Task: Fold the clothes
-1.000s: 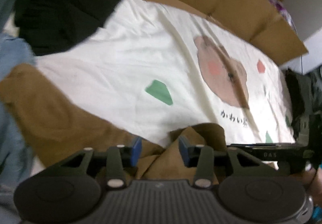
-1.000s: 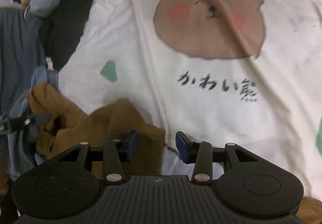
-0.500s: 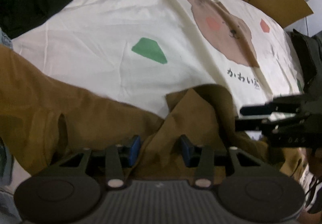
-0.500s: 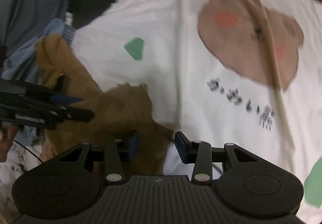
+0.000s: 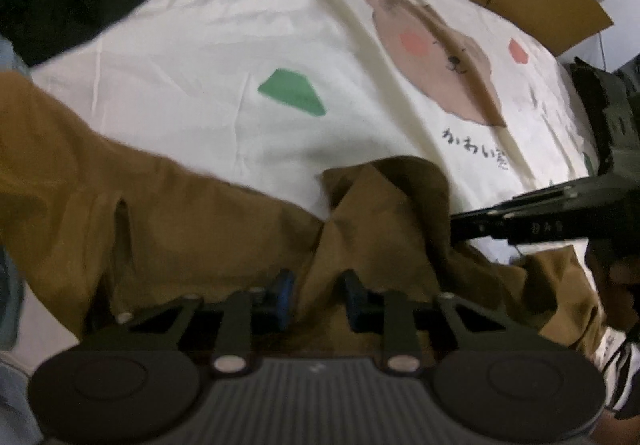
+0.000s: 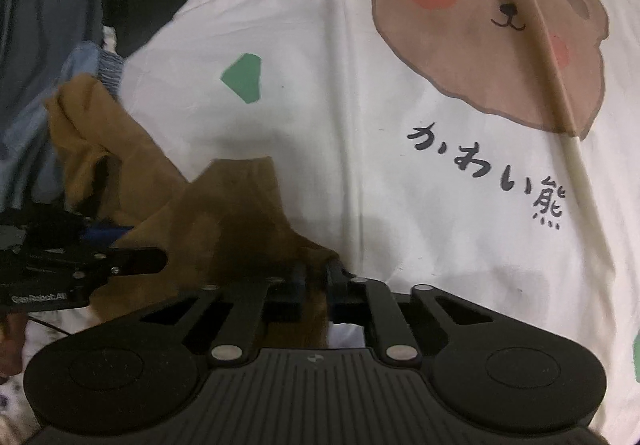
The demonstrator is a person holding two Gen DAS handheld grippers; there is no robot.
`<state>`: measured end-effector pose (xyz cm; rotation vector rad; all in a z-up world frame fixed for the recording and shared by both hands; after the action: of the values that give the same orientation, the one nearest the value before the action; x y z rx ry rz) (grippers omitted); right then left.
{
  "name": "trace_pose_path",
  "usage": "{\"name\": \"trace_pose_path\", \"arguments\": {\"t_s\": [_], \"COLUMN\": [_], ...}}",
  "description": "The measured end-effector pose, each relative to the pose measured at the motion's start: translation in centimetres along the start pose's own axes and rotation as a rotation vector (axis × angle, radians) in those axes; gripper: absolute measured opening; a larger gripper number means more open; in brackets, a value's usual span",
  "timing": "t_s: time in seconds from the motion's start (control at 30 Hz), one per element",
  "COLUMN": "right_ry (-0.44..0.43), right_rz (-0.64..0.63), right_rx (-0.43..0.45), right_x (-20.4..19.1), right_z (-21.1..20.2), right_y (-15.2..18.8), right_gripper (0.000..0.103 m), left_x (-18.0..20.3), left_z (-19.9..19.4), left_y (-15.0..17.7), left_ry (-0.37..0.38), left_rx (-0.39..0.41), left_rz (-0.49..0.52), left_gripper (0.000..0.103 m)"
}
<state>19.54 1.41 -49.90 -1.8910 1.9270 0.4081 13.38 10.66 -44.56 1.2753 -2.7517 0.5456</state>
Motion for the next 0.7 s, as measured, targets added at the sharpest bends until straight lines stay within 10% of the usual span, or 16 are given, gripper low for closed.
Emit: {"name": "trace_pose_path", "arguments": {"t_s": [0.43,0.7], "right_ry": [0.010,-0.041], "right_rz": [-0.063,0.024], "right_rx": [0.029,0.099], "right_x": [5.0,9.0], "right_z": [-8.5,-9.5], "right_y": [-3.2,-0.6], "right_gripper": [0.004,0.004], "left_x": [2.6,3.6], "left_z": [-1.0,-0.2], "left_y": [-1.6,-5.0], "left_ry": [0.056,0.097], "left_rx": [-0.007,-0.010], "left_rz": [0.042,0.097], "left_gripper": [0.027,0.044]}}
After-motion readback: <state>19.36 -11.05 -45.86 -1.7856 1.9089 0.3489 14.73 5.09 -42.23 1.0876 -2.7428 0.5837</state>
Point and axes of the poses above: each gripper's, at about its wrist camera, not at the fingertips, and z roughly the way its jaws point, x to its right, y to its underside, the point moved 9 cm from there along z, roughly the way its jaws point, and after that the axes turned 11 degrees about z, right-handed, at the moved point
